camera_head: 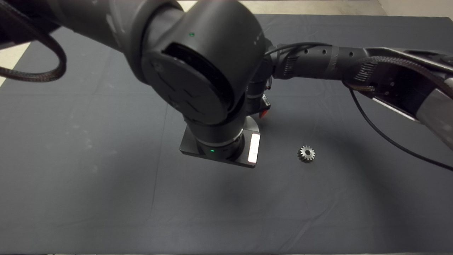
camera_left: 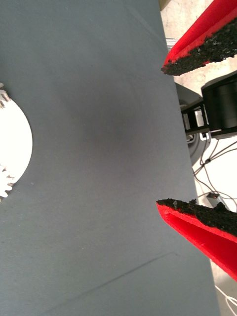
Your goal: Remove an incorrectly installed larger gear and replace it with the correct smaller gear
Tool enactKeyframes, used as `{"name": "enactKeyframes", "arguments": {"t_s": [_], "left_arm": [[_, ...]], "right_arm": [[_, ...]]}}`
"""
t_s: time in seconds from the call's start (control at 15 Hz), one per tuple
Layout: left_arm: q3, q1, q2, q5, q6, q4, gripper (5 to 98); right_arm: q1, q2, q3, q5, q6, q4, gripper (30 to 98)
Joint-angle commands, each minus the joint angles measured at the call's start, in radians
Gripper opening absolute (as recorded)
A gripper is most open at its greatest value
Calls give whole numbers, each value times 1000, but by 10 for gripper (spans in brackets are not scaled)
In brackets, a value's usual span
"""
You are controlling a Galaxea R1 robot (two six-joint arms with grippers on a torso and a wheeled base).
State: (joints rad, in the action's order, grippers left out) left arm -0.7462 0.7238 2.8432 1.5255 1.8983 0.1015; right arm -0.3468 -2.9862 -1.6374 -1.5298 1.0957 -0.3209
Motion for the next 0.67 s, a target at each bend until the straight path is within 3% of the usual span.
{"name": "enactKeyframes", "arguments": {"t_s": [0.0, 0.6], "left_arm": [[2, 22, 8, 61, 2, 9, 635], [-8, 22, 13, 61, 2, 10, 635]], "right_arm": [[-21, -7, -4, -87, -14, -59, 940], [-57, -8, -4, -89, -10, -66, 911]]}}
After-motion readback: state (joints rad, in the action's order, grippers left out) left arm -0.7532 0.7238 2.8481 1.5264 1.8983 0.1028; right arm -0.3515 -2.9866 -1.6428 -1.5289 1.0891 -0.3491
